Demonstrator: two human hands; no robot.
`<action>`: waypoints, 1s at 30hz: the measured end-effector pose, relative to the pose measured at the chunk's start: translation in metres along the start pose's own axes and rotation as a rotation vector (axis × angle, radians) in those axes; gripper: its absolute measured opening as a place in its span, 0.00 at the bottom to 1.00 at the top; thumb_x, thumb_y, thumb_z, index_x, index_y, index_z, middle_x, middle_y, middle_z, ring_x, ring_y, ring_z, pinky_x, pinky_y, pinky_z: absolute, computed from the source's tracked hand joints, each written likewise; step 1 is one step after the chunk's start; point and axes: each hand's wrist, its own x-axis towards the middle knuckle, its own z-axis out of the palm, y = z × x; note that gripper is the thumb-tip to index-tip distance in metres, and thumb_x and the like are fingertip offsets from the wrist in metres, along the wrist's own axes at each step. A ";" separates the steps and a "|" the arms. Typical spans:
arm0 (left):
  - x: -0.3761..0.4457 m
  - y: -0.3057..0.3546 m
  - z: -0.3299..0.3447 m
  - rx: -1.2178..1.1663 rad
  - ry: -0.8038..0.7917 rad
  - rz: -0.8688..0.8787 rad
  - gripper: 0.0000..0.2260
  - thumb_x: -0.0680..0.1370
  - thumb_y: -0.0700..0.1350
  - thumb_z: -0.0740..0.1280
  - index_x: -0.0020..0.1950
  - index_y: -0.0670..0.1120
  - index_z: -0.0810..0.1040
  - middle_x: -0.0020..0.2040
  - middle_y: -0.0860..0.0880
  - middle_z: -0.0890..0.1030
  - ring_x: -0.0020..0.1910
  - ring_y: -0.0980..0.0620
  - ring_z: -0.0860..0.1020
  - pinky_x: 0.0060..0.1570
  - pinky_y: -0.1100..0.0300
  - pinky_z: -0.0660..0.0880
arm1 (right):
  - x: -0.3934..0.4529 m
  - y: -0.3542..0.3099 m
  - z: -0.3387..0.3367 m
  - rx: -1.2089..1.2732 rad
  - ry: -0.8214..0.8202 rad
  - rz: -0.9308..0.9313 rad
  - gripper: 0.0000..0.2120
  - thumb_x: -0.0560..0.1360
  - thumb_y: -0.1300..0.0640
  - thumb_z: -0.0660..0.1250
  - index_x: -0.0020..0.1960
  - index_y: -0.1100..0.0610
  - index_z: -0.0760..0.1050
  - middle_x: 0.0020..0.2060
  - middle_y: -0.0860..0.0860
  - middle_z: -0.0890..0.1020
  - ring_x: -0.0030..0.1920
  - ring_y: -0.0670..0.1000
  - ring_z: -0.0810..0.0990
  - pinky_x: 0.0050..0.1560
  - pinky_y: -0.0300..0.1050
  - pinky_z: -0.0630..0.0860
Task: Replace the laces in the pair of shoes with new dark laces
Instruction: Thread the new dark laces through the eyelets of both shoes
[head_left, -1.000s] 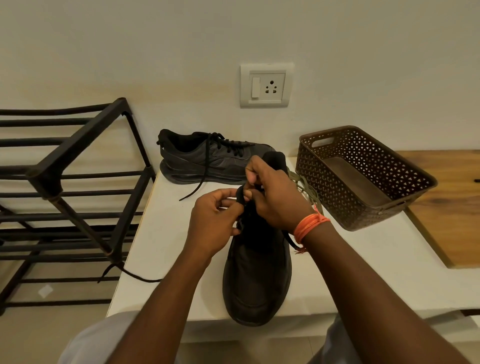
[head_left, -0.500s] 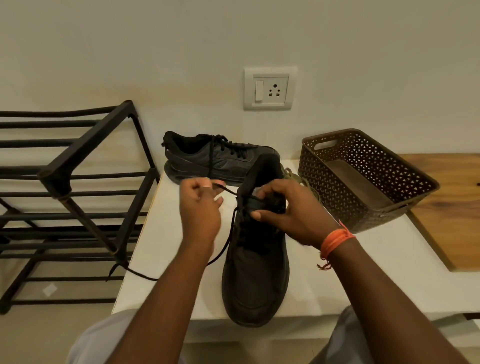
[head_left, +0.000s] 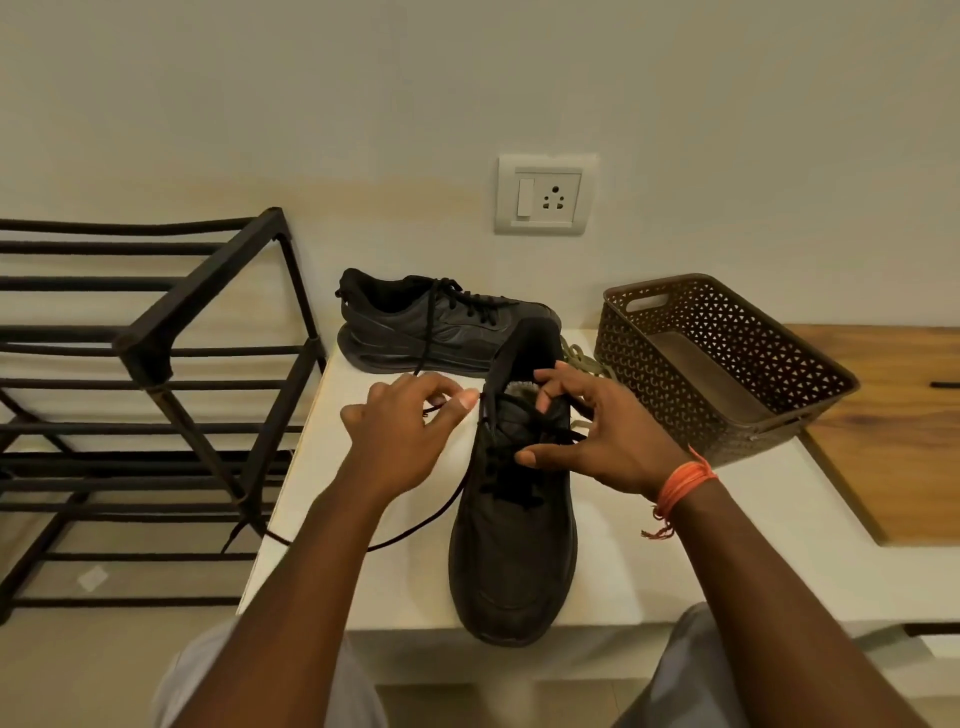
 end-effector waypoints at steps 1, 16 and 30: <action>0.002 0.003 0.003 0.006 0.003 0.014 0.13 0.78 0.62 0.60 0.54 0.56 0.76 0.61 0.54 0.77 0.64 0.51 0.69 0.59 0.51 0.56 | 0.000 0.000 0.000 -0.004 -0.002 0.004 0.19 0.61 0.45 0.80 0.46 0.46 0.74 0.69 0.44 0.72 0.74 0.47 0.61 0.74 0.58 0.61; 0.004 -0.010 -0.007 -0.199 0.326 -0.099 0.12 0.81 0.45 0.62 0.64 0.52 0.74 0.66 0.50 0.73 0.68 0.48 0.67 0.68 0.48 0.56 | 0.006 0.011 -0.001 0.003 0.002 -0.021 0.23 0.58 0.47 0.82 0.47 0.47 0.75 0.68 0.43 0.73 0.74 0.46 0.62 0.74 0.57 0.61; 0.000 -0.013 -0.006 -0.134 0.284 -0.243 0.10 0.78 0.53 0.66 0.54 0.49 0.81 0.59 0.48 0.77 0.61 0.45 0.72 0.65 0.43 0.60 | 0.012 0.014 -0.006 0.039 -0.023 -0.019 0.23 0.60 0.56 0.81 0.51 0.46 0.76 0.70 0.45 0.70 0.75 0.48 0.60 0.75 0.56 0.58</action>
